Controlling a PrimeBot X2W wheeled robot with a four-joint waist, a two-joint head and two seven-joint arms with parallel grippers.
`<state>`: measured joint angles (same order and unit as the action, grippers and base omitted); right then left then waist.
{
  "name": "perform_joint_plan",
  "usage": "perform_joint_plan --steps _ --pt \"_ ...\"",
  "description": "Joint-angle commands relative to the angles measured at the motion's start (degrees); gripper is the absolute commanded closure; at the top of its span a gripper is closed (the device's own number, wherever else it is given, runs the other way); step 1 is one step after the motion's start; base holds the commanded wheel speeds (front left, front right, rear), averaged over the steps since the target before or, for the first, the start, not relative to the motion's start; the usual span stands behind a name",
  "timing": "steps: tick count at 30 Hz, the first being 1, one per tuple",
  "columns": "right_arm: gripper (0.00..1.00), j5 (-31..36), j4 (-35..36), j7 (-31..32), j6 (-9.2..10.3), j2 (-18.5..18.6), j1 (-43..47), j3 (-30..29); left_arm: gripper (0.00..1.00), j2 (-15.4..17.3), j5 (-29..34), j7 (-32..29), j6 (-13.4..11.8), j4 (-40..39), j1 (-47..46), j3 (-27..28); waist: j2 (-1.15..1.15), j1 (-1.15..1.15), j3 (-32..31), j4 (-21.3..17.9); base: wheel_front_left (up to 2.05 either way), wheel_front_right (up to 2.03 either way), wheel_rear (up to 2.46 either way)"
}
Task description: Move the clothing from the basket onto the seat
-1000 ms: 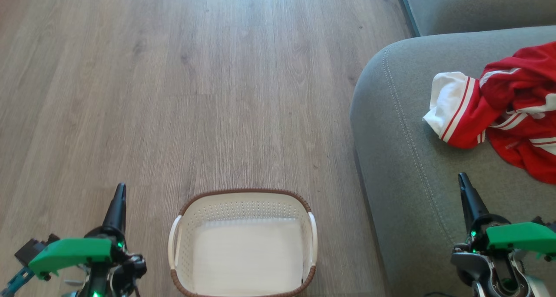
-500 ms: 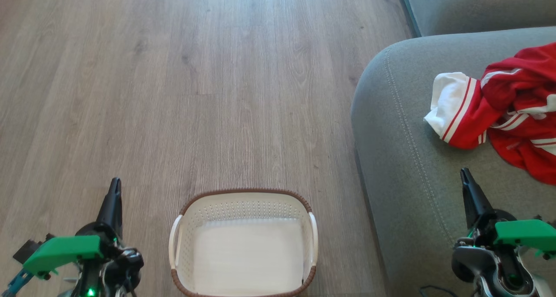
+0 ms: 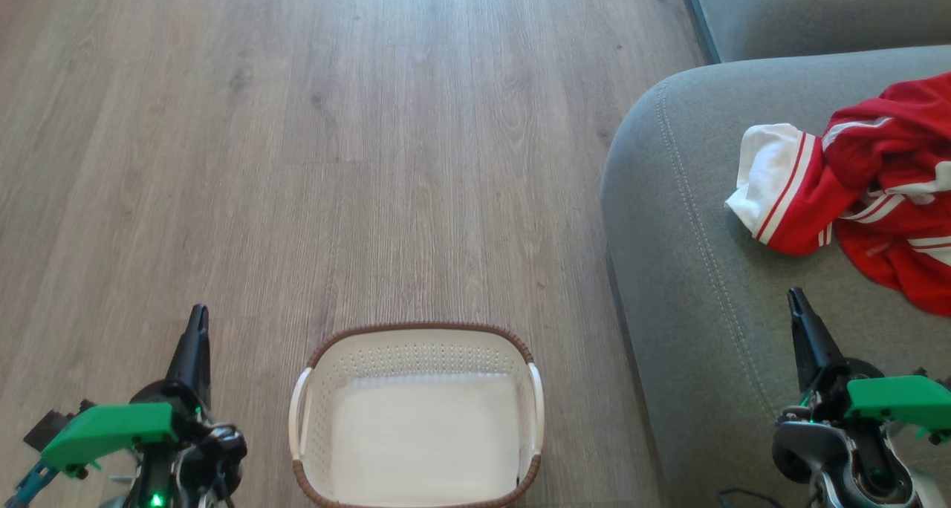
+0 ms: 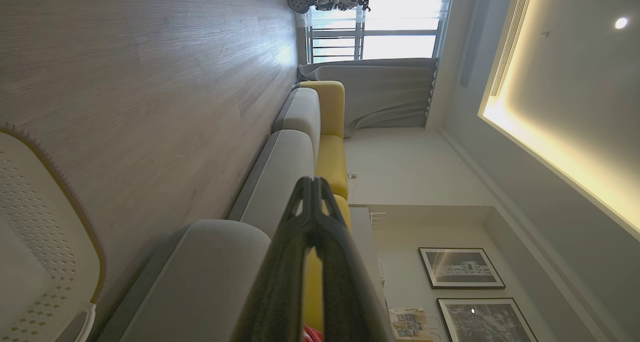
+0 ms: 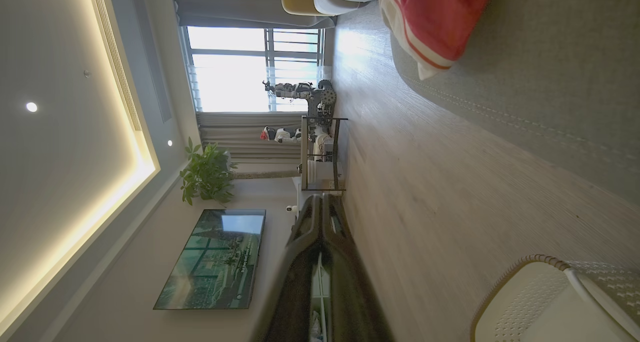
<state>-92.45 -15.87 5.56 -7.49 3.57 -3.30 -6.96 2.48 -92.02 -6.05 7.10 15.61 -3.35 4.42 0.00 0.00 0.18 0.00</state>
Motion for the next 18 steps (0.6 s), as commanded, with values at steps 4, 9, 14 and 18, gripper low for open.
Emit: perform_joint_plan --steps 4,9,14,18 --pt "1.0 -0.2 1.9 0.5 0.0 -0.3 -2.8 1.0 1.0 0.4 -0.1 -0.5 0.4 -1.5 -2.8 2.1 0.0 0.0 0.0 0.0 0.0 0.0 0.0" --pt "1.0 -0.1 1.9 0.5 0.0 -0.3 -2.8 0.9 1.0 0.4 -0.1 -0.5 0.4 -1.5 -2.8 2.1 0.0 0.0 0.0 0.0 0.0 0.0 0.0" --pt "1.0 -0.1 1.9 0.6 0.0 -0.3 -2.8 0.9 1.0 0.4 -0.1 -0.4 0.4 -1.5 -2.8 2.1 0.0 0.0 0.0 0.0 0.0 0.0 0.0" --pt "1.0 -0.1 1.9 0.6 0.0 -0.4 -2.8 0.9 1.0 0.4 -0.1 -0.4 0.4 -1.5 -2.8 2.1 0.0 0.0 0.0 0.0 0.0 0.0 0.0"
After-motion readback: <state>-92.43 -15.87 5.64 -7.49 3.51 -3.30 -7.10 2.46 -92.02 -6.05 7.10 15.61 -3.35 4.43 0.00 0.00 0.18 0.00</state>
